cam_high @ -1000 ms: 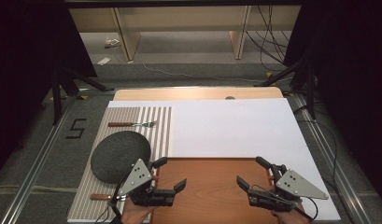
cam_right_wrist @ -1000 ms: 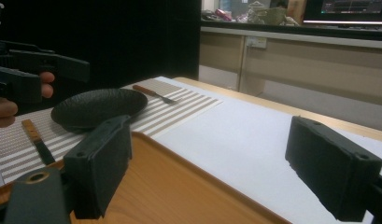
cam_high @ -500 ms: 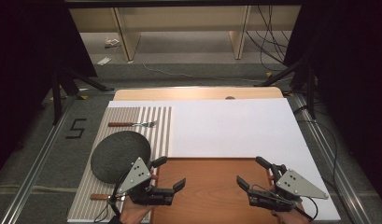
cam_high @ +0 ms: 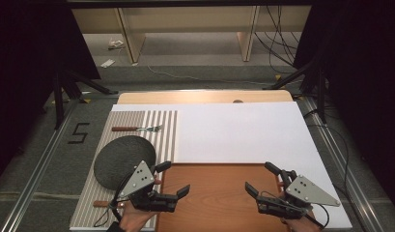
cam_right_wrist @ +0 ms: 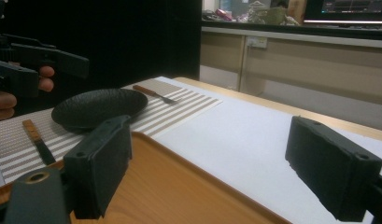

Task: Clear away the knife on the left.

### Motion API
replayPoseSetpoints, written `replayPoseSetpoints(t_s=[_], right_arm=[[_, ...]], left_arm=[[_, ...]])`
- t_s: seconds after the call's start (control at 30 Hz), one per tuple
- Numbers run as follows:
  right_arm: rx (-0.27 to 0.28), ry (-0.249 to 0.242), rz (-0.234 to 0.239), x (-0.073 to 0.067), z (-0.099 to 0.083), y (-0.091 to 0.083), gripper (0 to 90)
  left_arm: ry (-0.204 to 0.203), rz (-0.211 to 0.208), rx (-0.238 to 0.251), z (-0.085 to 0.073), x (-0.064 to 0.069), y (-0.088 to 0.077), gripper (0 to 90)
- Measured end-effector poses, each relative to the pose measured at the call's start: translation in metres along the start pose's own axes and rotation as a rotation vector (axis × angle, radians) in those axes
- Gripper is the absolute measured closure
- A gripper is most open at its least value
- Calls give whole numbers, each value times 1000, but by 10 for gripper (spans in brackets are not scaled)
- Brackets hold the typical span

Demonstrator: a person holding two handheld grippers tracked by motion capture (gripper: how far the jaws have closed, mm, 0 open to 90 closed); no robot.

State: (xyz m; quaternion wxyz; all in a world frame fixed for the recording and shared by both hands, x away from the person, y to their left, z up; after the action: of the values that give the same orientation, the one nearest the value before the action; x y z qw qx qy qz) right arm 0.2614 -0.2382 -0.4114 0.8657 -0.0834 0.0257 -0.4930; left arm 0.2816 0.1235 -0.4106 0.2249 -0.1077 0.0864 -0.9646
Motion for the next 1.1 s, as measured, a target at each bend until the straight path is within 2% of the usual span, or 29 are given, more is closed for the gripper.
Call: replayPoseSetpoints(t_s=[0.1, 0.27, 0.4, 0.47, 0.53, 0.57, 0.6, 0.63, 0.67, 0.7, 0.73, 0.77, 0.8, 0.9, 1.07, 1.1], right_arm=[[-3, -1, -2, 0, 0, -1, 156], [1, 0, -3, 1, 0, -1, 156], [-1, -2, -5, 1, 0, -1, 156], [0, 0, -6, 2, 0, -1, 156], [-1, 0, -6, 2, 0, -1, 156], [-3, -2, -8, 2, 0, -1, 156], [-3, -2, -8, 2, 0, -1, 156], [-1, -3, -8, 2, 0, -1, 156], [-1, -3, -8, 2, 0, -1, 156], [-1, -3, -8, 2, 0, -1, 156], [-1, -3, -8, 2, 0, -1, 156], [-1, -3, -8, 2, 0, -1, 156], [-1, -3, -8, 2, 0, -1, 156], [-2, -2, -8, 2, 0, -1, 156], [-3, -4, -7, 3, 0, -2, 157], [-4, -3, -5, 2, 0, -2, 157]], left_arm=[[2, -2, -34, 1, -3, -4, 79], [-5, 0, -38, 1, -4, -8, 78], [-7, 0, -76, 0, -6, -9, 78], [8, -1, -123, -1, -7, -9, 78], [14, -1, -137, -2, -7, -9, 78], [43, 5, -169, -1, -7, -9, 78], [43, 5, -169, -1, -7, -9, 78], [69, 19, -207, 0, -7, -9, 78], [69, 19, -207, 0, -7, -9, 78], [78, 12, -237, 0, -7, -10, 78], [78, 12, -237, 0, -7, -10, 78], [80, 8, -267, -1, -9, -11, 78], [80, 8, -267, -1, -9, -11, 78], [68, 12, -312, 3, -12, -16, 78], [81, 14, -392, 6, -18, -27, 90], [81, 14, -392, 6, -18, -27, 90]])
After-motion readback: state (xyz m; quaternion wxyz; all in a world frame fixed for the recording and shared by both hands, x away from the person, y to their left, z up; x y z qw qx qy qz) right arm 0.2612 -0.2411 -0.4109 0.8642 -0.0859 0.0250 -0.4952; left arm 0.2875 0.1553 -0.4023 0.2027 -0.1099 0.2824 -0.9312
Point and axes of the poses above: each handheld gripper's, and its own axes: y roughly forward along the jaws, z roughly out of its top, x roughly to its right, the point moved 1 cm from there along y, roughly forward along the jaws, and after that the axes turned 11 degrees about -z, right-handed, at the moved point
